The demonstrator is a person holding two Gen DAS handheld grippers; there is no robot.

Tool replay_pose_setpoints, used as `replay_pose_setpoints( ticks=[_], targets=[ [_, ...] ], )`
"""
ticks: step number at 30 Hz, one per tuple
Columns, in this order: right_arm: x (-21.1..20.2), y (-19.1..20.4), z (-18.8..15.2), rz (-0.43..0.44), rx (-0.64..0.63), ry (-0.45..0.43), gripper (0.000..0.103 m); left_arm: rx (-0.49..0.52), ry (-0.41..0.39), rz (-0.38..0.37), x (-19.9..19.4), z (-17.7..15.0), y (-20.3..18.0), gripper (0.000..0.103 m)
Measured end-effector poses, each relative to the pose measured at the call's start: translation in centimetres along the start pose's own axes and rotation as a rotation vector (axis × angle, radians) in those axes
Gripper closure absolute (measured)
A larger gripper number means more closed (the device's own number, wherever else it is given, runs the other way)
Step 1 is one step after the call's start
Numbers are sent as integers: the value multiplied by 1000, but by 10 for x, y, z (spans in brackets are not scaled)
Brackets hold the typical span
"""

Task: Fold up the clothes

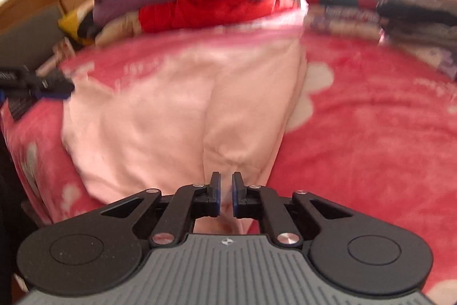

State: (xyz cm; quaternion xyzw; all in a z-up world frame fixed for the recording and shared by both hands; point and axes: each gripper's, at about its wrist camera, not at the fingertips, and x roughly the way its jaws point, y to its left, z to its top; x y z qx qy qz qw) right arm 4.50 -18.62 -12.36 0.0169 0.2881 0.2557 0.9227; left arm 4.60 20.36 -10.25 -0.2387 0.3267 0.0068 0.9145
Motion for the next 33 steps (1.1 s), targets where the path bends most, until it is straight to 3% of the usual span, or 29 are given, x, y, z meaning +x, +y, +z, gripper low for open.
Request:
replay_pose_setpoints(
  ticks=[3, 6, 11, 16, 20, 22, 27, 33],
  targets=[
    [-20, -6, 5, 14, 63, -63, 71, -244, -7, 72, 2, 5, 46, 55],
    [-23, -9, 2, 55, 130, -66, 71, -420, -38, 88, -1, 5, 80, 55],
    [-10, -10, -5, 135, 238, -41, 71, -548, -122, 73, 9, 19, 116, 55],
    [-4, -11, -7, 154, 261, -38, 71, -688, -148, -23, 31, 25, 145, 55],
    [-1, -17, -9, 143, 281, -33, 71, -657, -168, -36, 38, 31, 141, 60],
    [0, -21, -10, 136, 294, -36, 71, -618, -166, -34, 41, 32, 137, 97],
    [4, -27, -11, 139, 320, -38, 70, -478, -230, -111, 35, 45, 94, 97],
    [9, -39, -8, 198, 410, -64, 70, -165, -267, -215, 20, 47, -14, 97]
  ],
)
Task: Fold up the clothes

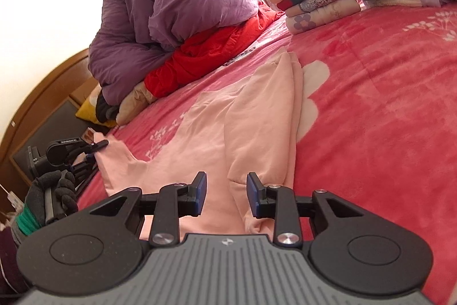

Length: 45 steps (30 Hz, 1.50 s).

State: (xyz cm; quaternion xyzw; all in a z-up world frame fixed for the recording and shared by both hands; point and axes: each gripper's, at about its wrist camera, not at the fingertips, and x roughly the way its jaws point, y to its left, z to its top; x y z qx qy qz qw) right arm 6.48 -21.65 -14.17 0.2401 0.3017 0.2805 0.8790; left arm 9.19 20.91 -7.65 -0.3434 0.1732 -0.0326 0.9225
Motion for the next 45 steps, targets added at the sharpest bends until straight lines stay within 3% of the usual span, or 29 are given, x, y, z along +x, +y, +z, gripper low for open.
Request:
replay_pose_setpoints(
  ticks=[4, 9, 15, 19, 20, 21, 22, 24, 29, 33, 36, 39, 42, 44, 45],
  targets=[
    [2, -13, 5, 57, 89, -15, 70, 189, 27, -72, 8, -33, -70, 97],
    [-2, -38, 10, 162, 259, -56, 70, 440, 99, -100, 26, -88, -139, 97],
    [-6, -73, 5, 279, 499, -90, 52, 697, 198, -112, 52, -159, -180, 97],
    [-3, -86, 0, 305, 583, -85, 48, 872, 258, -92, 66, -200, -191, 97],
    [-2, -89, -1, 297, 598, -88, 44, 906, 292, -106, 68, -207, -192, 95],
    [-1, -91, -1, 288, 613, -92, 42, 928, 328, -124, 70, -213, -191, 80],
    [0, -94, -2, 279, 628, -95, 41, 923, 341, -147, 67, -211, -189, 64],
    [2, -100, -3, 258, 656, -100, 39, 895, 354, -197, 58, -205, -185, 54],
    [7, -105, -5, 206, 689, -116, 40, 807, 260, -184, 18, -154, -172, 54],
    [12, -99, -4, 155, 654, -113, 40, 699, 173, -75, -12, -107, -134, 52],
    [18, -93, -1, 122, 609, -116, 42, 658, 196, -14, -27, -92, -105, 48],
    [23, -91, 1, 96, 575, -122, 57, 689, 244, 20, -40, -94, -89, 40],
    [27, -88, 2, 51, 535, -116, 75, 733, 289, 50, -39, -112, -86, 39],
    [26, -82, 5, 30, 492, -128, 91, 788, 286, 76, -32, -127, -90, 40],
    [23, -78, 7, 19, 460, -136, 94, 838, 285, 98, -28, -134, -91, 49]
  ],
)
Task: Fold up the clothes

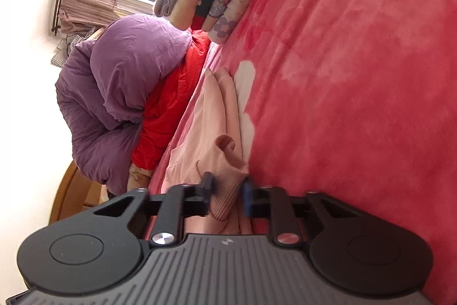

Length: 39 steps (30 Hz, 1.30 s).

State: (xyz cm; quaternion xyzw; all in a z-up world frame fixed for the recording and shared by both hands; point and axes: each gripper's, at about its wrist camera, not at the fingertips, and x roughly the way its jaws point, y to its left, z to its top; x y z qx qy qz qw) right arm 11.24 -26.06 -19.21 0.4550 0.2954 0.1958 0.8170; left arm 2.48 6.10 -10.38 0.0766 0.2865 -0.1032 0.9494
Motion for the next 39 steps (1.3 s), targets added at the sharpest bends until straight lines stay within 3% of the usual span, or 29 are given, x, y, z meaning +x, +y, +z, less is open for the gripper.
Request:
replay_pose_setpoints(
  ticks=[1, 4, 10, 15, 20, 28, 32, 35, 37, 39],
  targets=[
    [-2, 5, 1, 6, -27, -12, 96, 53, 9, 31, 5, -3, -7, 63],
    [-9, 20, 4, 45, -89, -33, 97, 230, 30, 101, 13, -13, -27, 89],
    [-28, 44, 15, 168, -156, -71, 97, 480, 41, 157, 13, -30, -54, 90],
    [-43, 46, 28, 217, -155, -113, 97, 585, 53, 146, 15, -39, -67, 91],
    [-48, 37, 33, 194, -125, -130, 97, 655, 70, 131, 17, -45, -75, 91],
    [-62, 7, 28, 97, -16, -137, 97, 653, 74, 95, 19, -42, -73, 91],
    [-47, -5, 22, 3, -3, -62, 97, 623, 92, 46, 18, -38, -70, 91],
    [-38, -13, 17, -34, 13, -52, 97, 508, 88, -67, 4, -23, -55, 88],
    [-37, -15, 16, -45, 19, -54, 97, 335, 62, -151, -7, -10, -28, 82],
    [-37, -16, 16, -46, 23, -57, 97, 163, 25, -157, -11, 0, 4, 82]
  ],
)
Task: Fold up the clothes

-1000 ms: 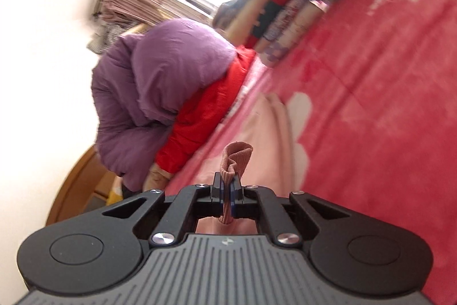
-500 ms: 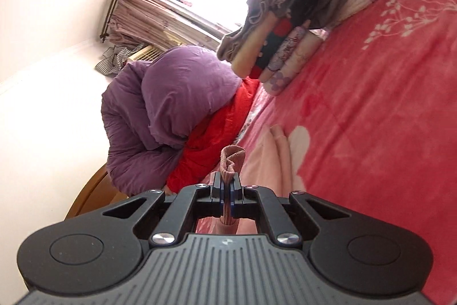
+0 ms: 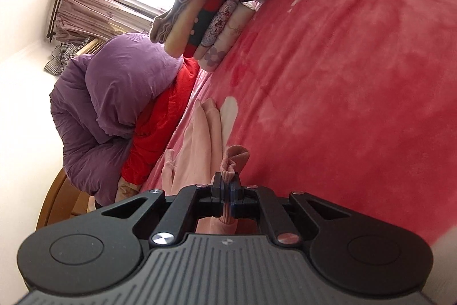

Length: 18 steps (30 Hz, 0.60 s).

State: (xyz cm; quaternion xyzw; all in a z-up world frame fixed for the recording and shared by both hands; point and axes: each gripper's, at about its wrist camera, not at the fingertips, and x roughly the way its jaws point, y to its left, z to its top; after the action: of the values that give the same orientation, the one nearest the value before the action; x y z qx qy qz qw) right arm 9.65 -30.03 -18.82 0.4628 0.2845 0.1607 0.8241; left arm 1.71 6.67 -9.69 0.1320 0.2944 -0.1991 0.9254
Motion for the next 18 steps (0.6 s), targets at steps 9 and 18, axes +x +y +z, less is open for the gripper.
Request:
replay_pose_setpoints(
  ticks=[9, 18],
  targets=[
    [0, 4, 7, 25, -10, -11, 97, -172, 38, 11, 5, -14, 32, 82],
    [-4, 23, 19, 134, -65, -46, 97, -163, 56, -46, 13, -15, 24, 82]
  ],
)
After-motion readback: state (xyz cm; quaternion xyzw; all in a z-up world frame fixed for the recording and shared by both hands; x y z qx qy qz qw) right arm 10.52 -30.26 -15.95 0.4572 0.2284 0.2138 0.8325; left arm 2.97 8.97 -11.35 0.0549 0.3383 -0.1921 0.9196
